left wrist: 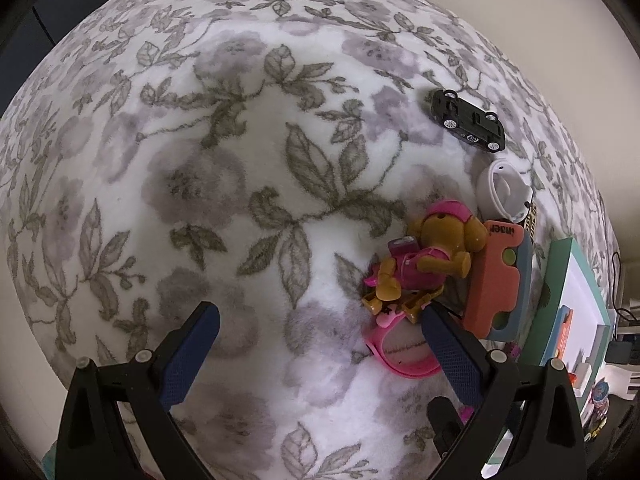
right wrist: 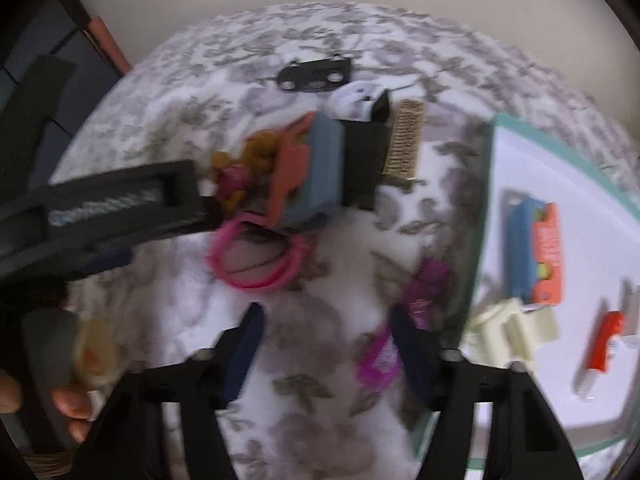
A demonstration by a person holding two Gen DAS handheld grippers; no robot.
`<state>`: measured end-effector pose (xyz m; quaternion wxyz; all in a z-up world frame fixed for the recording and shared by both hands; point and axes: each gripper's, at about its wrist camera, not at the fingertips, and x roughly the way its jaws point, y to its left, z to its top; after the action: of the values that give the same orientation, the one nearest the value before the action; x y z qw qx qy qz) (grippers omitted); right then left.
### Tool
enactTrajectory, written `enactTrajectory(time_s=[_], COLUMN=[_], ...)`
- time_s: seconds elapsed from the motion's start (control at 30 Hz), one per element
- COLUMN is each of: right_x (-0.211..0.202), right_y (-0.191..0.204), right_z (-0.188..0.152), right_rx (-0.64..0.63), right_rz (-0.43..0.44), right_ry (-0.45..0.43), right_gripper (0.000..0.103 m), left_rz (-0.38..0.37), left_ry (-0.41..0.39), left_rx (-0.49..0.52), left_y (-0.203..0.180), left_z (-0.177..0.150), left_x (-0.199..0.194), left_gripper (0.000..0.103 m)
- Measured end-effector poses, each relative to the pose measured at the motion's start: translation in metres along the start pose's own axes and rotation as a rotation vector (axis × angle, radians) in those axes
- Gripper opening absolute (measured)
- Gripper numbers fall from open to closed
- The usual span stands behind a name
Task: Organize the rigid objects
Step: 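Move both tools back toward the remaining items beside the tray, then grasp the purple lighter with the right tool while the left tool grasps the pink watch band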
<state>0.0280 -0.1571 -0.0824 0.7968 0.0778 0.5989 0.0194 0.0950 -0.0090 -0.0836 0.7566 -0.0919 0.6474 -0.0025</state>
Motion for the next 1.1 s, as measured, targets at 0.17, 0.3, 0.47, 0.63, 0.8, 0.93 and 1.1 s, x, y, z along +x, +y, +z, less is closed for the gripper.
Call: enactTrajectory(time_s=[0.17,0.3,0.47,0.63,0.8,0.93,1.1], right_x=[-0.005,-0.002,0.005,0.012,0.006,0.011,0.011], right_y=[-0.004,-0.008,0.000,-0.005,-0.021,-0.030,-0.029], right_z=[0.000,-0.002,-0.007,-0.009,0.002,0.006,0.009], right_rx=[0.011,0.030,0.021,0.062,0.133,0.150,0.132], right_rz=[-0.084,-0.130,-0.162,-0.139,-0.135,-0.157,-0.168], right_ry=[-0.004,0.037,0.094,0.091,0.017,-0.006,-0.007], right_gripper=[0.055,0.055,0.055,0.053,0.041,0.027,0.023], left_rz=[-0.002,-0.005,-0.015,-0.038,-0.053,-0.053,-0.036], left_ry=[0.001,-0.002,-0.011,-0.006,0.012,0.024,0.045], left_rx=[-0.008,-0.010,-0.013,-0.022,-0.027,-0.018,0.021], left_y=[-0.002,-0.001,0.003,0.006,0.007,0.007,-0.001], left_z=[0.000,0.000,0.001,0.000,-0.001,-0.002,-0.004], left_x=[0.002,0.002,-0.006,-0.006,-0.001,0.001,0.009], left_gripper=[0.101,0.101,0.101,0.101,0.101,0.101,0.101])
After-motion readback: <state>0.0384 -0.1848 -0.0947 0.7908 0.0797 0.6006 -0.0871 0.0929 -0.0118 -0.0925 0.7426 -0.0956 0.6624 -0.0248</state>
